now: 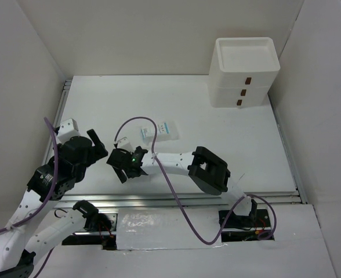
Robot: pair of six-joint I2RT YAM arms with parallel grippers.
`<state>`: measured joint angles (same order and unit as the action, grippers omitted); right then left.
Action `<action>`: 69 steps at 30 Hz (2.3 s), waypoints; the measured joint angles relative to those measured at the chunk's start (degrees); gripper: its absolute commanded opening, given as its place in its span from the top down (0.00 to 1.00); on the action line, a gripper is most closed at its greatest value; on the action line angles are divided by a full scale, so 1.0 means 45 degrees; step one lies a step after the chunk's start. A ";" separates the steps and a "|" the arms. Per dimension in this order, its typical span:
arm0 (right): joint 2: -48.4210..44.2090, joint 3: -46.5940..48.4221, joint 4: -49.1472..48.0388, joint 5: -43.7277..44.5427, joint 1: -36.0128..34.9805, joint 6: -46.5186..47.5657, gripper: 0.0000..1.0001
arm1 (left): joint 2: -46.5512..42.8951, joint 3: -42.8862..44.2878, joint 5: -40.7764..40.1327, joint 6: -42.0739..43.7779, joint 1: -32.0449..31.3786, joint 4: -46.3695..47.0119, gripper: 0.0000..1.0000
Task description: Organize the makeup
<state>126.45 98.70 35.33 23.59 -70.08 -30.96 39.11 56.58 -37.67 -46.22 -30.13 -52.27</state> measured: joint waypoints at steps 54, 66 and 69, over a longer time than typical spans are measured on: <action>-0.0423 -0.0738 -0.1112 -0.0461 0.1326 -0.1423 0.43 | -0.0418 0.0000 0.0442 0.0563 0.0010 0.0272 0.00; -0.6033 0.0262 -0.1535 -0.1749 0.4435 0.1481 0.41 | -0.0583 0.0000 0.0442 0.0568 0.0010 0.0301 0.01; -0.6761 0.1418 -0.2361 -0.2511 0.7825 0.2866 0.40 | -0.0646 0.0000 0.0442 0.0568 0.0010 0.0306 0.01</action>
<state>96.03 105.08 24.71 12.29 -34.87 -18.06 36.21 56.58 -35.68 -43.66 -30.09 -50.89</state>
